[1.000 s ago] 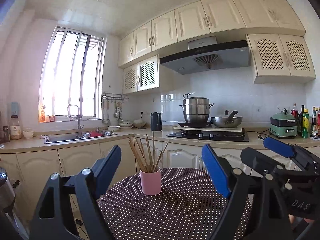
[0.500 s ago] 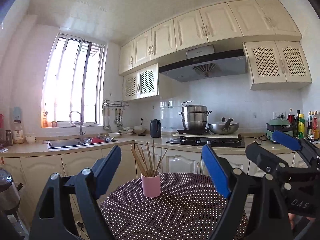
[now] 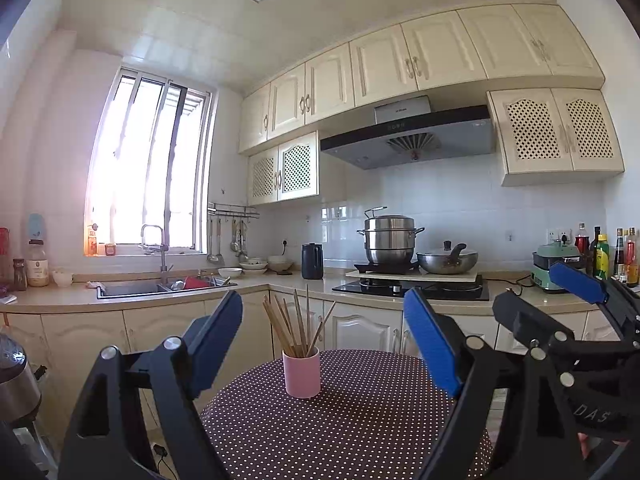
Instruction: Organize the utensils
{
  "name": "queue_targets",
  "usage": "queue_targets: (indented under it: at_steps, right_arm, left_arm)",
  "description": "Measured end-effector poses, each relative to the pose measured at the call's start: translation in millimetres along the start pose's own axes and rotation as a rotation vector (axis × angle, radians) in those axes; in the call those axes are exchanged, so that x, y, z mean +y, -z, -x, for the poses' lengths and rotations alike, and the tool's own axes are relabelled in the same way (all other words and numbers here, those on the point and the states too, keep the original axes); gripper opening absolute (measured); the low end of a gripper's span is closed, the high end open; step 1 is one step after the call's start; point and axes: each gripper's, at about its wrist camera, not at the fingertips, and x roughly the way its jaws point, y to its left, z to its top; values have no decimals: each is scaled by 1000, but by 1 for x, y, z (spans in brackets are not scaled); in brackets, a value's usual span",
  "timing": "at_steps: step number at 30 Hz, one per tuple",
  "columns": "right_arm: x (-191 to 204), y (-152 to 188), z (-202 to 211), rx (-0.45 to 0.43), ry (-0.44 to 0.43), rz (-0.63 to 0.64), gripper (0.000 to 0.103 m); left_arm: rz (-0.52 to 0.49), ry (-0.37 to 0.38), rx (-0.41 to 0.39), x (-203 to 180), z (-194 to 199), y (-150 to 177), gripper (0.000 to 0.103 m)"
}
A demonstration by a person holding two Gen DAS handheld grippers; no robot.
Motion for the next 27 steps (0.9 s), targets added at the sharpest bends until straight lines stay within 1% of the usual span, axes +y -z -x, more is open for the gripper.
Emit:
queue_targets:
  at_steps: [21,27]
  right_arm:
    - [-2,3,-2,13,-13,-24,89]
    - [-1,3,-2,12,-13,-24,89]
  left_arm:
    - [-16,-23,-14,0,1,-2,81]
    - [-11,-14,-9,0,0,-1,81]
